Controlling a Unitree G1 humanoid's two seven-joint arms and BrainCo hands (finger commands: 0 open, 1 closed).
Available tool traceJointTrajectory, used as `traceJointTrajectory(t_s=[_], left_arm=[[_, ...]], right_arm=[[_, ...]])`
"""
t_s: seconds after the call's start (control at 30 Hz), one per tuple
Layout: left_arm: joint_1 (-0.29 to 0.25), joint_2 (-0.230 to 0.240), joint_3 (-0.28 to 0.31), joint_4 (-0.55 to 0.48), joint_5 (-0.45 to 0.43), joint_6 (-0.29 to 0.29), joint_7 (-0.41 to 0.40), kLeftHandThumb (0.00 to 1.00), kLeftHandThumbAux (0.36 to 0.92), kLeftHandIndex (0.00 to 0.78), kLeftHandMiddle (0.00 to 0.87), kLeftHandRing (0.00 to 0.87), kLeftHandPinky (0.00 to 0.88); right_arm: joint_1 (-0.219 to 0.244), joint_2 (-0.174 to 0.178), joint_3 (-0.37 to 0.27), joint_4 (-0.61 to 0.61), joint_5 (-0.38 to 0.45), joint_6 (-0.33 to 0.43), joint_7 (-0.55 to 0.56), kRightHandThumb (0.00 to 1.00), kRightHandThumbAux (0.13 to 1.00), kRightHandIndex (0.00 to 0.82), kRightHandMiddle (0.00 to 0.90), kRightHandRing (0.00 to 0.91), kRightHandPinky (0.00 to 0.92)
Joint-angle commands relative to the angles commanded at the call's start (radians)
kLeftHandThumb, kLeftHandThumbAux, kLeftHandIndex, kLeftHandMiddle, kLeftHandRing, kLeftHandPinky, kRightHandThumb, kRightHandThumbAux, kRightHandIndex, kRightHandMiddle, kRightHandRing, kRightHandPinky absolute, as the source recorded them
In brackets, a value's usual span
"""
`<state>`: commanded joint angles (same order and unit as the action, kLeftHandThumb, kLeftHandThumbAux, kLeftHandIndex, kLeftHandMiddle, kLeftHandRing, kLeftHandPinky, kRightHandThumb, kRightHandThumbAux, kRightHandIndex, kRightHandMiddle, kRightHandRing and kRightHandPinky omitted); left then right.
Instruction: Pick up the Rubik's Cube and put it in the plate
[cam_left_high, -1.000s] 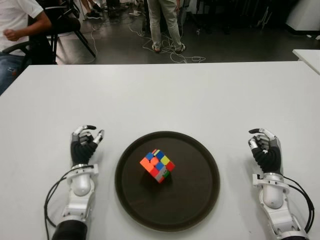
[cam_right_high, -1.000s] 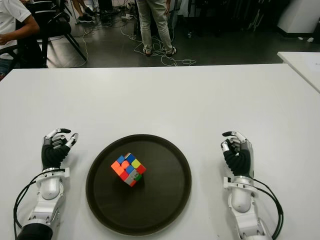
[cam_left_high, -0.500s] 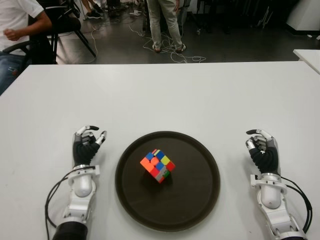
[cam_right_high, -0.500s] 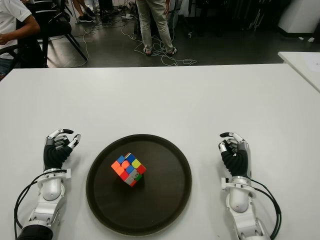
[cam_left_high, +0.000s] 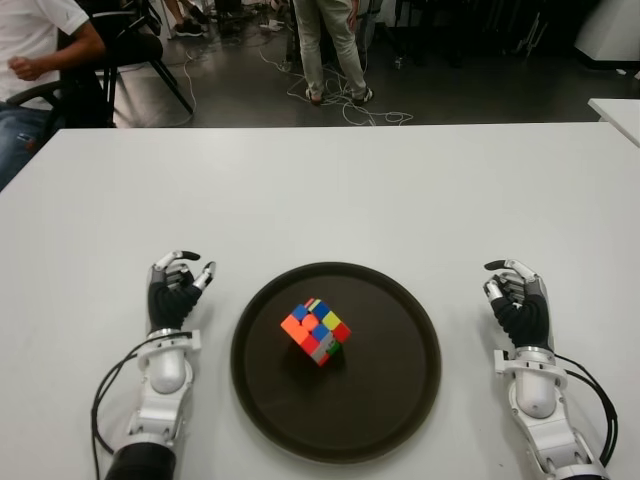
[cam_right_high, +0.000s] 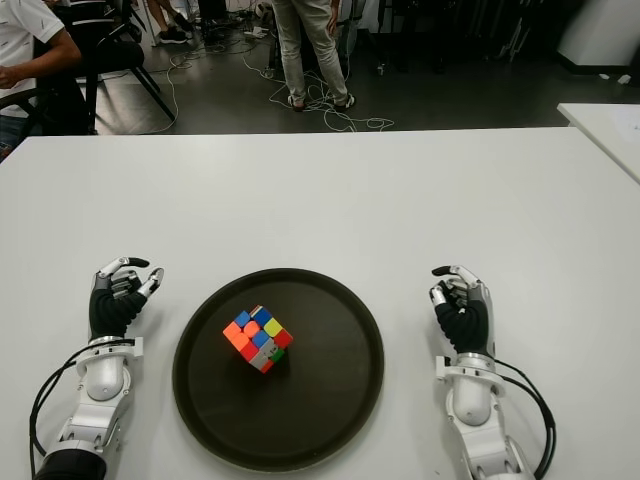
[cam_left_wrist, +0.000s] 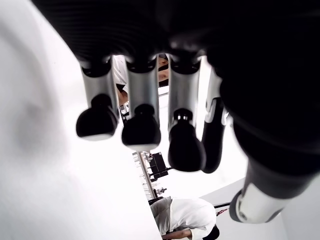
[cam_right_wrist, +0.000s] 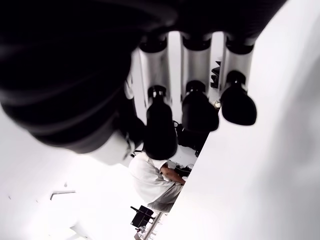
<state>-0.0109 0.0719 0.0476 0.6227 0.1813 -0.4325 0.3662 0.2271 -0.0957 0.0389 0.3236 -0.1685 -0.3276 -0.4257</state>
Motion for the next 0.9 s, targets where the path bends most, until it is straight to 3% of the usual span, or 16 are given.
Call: traceJointTrajectory(t_s=[0.4,0.9], left_arm=[[-0.005,0.002,0.004,0.024,-0.003,-0.022,0.003,0.705,0.709,0.443,0.814,0.826,0.814],[-0.003,-0.01,0.012,0.009,-0.017,0.025,0.001,0.705,0.708,0.443,0.815,0.83,0.824]], right_arm=[[0.0,0.002,-0.001,0.012,0.03,-0.039,0.027,0.689,0.728,0.437,0.785,0.801,0.793],[-0.005,0.002,0.0,0.046,0.047,-0.111,0.04,0.689,0.727,0.438,0.796,0.817,0.813]])
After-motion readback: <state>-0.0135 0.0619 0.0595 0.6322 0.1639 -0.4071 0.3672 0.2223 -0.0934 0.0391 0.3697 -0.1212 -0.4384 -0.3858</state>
